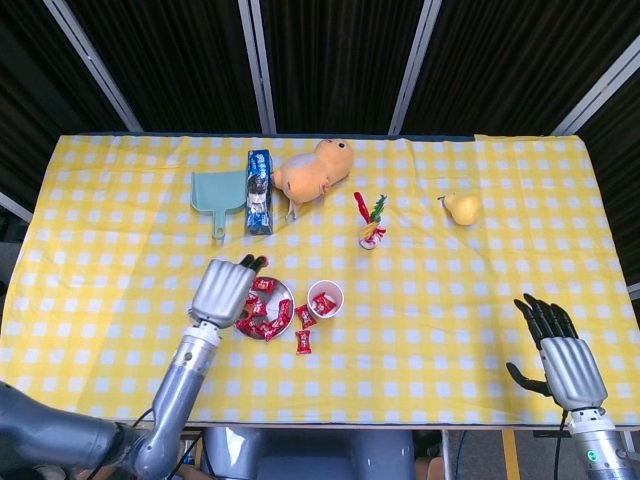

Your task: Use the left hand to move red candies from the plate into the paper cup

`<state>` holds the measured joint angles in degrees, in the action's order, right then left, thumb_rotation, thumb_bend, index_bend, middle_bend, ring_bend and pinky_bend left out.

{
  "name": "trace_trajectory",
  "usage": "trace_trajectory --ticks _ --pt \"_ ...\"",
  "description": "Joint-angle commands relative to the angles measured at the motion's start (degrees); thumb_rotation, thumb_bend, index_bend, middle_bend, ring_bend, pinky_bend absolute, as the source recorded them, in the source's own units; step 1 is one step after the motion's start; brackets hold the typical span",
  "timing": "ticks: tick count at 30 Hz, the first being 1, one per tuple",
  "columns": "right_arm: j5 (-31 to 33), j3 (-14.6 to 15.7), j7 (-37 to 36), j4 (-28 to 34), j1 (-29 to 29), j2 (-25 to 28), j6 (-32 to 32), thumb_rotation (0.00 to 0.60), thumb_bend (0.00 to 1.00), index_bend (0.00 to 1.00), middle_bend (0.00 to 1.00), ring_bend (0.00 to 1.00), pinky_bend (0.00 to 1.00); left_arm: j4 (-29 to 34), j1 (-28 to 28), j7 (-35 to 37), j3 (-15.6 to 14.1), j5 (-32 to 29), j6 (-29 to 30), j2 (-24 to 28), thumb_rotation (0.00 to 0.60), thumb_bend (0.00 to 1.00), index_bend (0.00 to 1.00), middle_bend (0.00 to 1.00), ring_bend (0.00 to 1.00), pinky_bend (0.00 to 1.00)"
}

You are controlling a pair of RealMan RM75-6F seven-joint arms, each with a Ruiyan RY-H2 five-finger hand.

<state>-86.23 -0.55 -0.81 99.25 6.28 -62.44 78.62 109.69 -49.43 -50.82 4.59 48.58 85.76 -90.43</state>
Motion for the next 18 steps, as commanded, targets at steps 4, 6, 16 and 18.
trace_trajectory --ticks 4,6,16,18 --pt "0.0 0.0 1.2 0.0 -0.1 -0.4 0.2 0.6 0.34 0.0 0.0 0.0 0.0 2.5 5.8 5.3 -6.0 3.7 -0.1 7.0 0.6 0.19 0.29 0.37 0.81 0.91" --pt "0.0 0.0 1.6 0.0 -0.1 -0.6 0.4 0.6 0.34 0.0 0.0 0.0 0.0 2.9 6.2 5.5 -6.3 2.6 -1.6 7.9 0.6 0.19 0.28 0.34 0.81 0.91" --pt "0.3 -0.1 1.4 0.0 -0.2 -0.5 0.4 0.6 0.34 0.0 0.0 0.0 0.0 0.2 4.4 0.6 -4.7 -5.9 -9.0 5.8 0.6 0.2 0.27 0.33 0.81 0.91" --pt "0.3 -0.1 1.2 0.0 -0.2 -0.5 0.3 0.6 0.34 0.0 0.0 0.0 0.0 -1.5 3.9 0.1 -3.7 -6.9 -9.7 4.3 0.6 0.21 0.28 0.33 0.82 0.91"
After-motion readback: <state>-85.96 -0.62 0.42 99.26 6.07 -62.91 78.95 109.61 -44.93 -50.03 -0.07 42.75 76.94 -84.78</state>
